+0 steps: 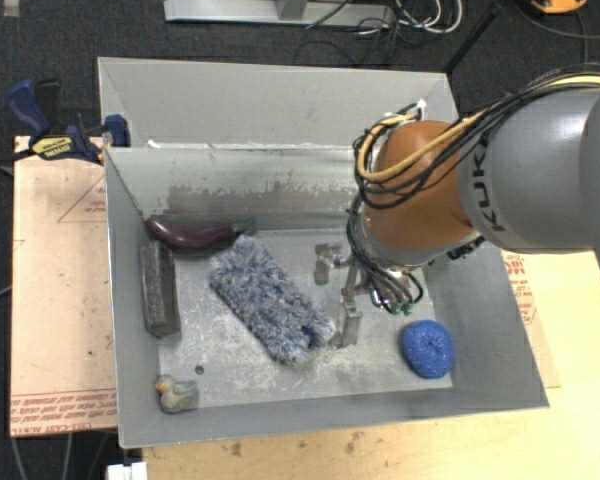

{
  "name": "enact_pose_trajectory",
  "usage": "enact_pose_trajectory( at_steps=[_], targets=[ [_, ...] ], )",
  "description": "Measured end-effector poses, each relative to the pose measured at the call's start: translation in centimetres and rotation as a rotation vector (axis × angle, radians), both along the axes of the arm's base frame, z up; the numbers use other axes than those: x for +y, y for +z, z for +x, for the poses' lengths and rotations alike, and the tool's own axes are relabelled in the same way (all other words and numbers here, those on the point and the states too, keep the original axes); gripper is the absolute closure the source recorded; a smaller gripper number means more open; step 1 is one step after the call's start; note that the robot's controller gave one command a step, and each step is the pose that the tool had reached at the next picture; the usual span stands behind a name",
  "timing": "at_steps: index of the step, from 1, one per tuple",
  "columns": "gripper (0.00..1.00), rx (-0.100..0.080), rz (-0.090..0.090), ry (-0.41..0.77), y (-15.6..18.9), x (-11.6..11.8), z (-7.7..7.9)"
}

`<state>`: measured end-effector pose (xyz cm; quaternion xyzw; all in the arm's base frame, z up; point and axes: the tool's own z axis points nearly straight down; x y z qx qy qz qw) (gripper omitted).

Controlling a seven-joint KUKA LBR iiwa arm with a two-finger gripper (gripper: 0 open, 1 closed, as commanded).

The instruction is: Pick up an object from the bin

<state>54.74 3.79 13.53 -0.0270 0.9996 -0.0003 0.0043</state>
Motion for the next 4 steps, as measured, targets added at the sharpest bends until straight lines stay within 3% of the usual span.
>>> enact_pose_trajectory(
  at_steps=[1, 2, 3, 4],
  targets=[
    [0.00, 0.009, 0.001, 0.190, -3.0, 2.8, 2.4],
    [1.00, 0.007, 0.001, -0.048, -6.4, 6.7, -1.6],
    [1.00, 0.007, 0.001, -0.048, -6.4, 6.7, -1.6],
    [1.00, 0.001, 0.003, -0.052, 9.8, 9.2, -3.3]
  ],
)
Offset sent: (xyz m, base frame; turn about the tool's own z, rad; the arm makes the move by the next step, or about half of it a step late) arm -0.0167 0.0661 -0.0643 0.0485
